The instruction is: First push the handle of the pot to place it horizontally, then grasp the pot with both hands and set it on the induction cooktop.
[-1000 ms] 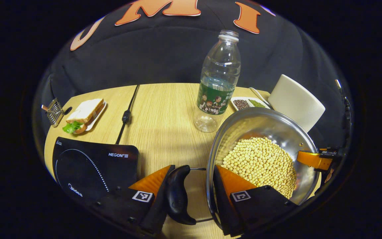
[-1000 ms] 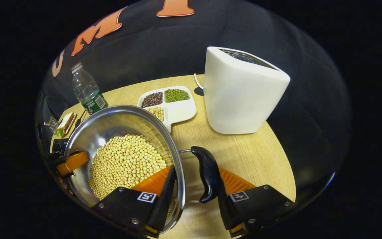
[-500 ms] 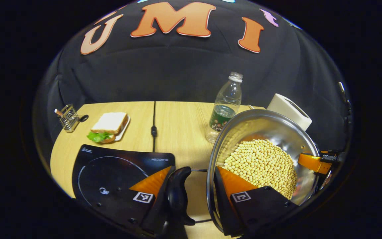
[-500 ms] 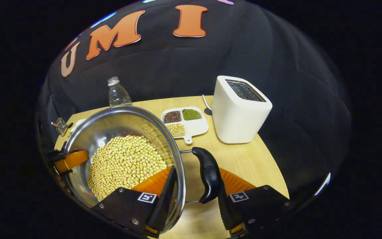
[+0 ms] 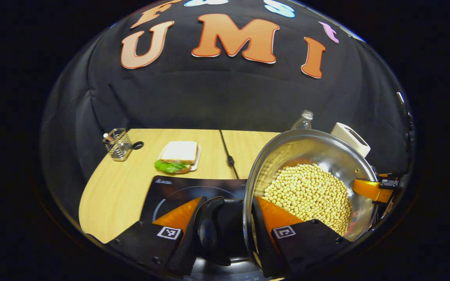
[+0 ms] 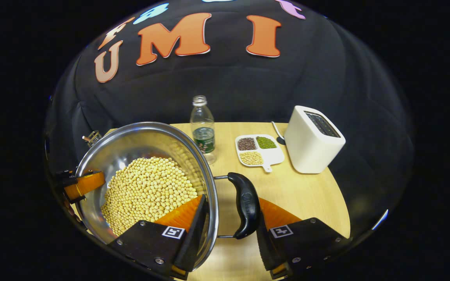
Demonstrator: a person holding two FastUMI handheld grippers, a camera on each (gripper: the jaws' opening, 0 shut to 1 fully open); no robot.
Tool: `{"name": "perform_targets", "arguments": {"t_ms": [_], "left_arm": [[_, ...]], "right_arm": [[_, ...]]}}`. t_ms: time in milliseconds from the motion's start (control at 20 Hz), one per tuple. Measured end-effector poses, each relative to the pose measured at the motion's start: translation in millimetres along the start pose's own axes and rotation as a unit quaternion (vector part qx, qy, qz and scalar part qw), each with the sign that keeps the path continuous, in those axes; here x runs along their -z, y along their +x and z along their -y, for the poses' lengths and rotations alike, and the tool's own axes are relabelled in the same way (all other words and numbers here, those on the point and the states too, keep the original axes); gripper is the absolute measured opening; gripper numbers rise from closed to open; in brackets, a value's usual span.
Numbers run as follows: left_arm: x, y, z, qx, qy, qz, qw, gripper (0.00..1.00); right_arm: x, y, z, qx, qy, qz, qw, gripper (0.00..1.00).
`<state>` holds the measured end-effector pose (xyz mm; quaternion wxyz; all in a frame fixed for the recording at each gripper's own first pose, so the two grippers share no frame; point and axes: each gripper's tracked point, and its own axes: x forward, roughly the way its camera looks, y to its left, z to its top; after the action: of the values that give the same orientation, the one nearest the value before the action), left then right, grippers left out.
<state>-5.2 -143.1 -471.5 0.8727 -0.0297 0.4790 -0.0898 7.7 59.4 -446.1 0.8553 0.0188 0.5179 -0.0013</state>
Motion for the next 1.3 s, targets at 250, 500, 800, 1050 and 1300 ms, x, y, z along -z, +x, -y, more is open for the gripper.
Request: {"name": "perform_targets", "arguments": {"t_ms": [250,500,800,1050,1300], "left_arm": [[-9,-16,-48,-0.023,0.0,-0.005,1.0,0.74],[-15,-31,-65,-0.04,-0.019,-0.016,0.999,0.71],[-6,-32,-60,-0.057,-0.026,-0.017,0.998,0.75],[-8,-39,-61,-0.067,-0.024,-0.028,0.997,0.67],[-8,-38,-61,-0.07,-0.027,-0.044,0.996,0.67]], "right_arm": [[-8,-1,-53,-0.025,-0.019,-0.006,0.999,0.6],[-12,13,-86,-0.043,-0.044,-0.006,0.998,0.65],[-10,39,-104,-0.055,-0.052,-0.009,0.997,0.6],[-8,63,-103,-0.061,-0.053,-0.022,0.996,0.65],[-11,79,-112,-0.068,-0.061,-0.038,0.995,0.65]]}}
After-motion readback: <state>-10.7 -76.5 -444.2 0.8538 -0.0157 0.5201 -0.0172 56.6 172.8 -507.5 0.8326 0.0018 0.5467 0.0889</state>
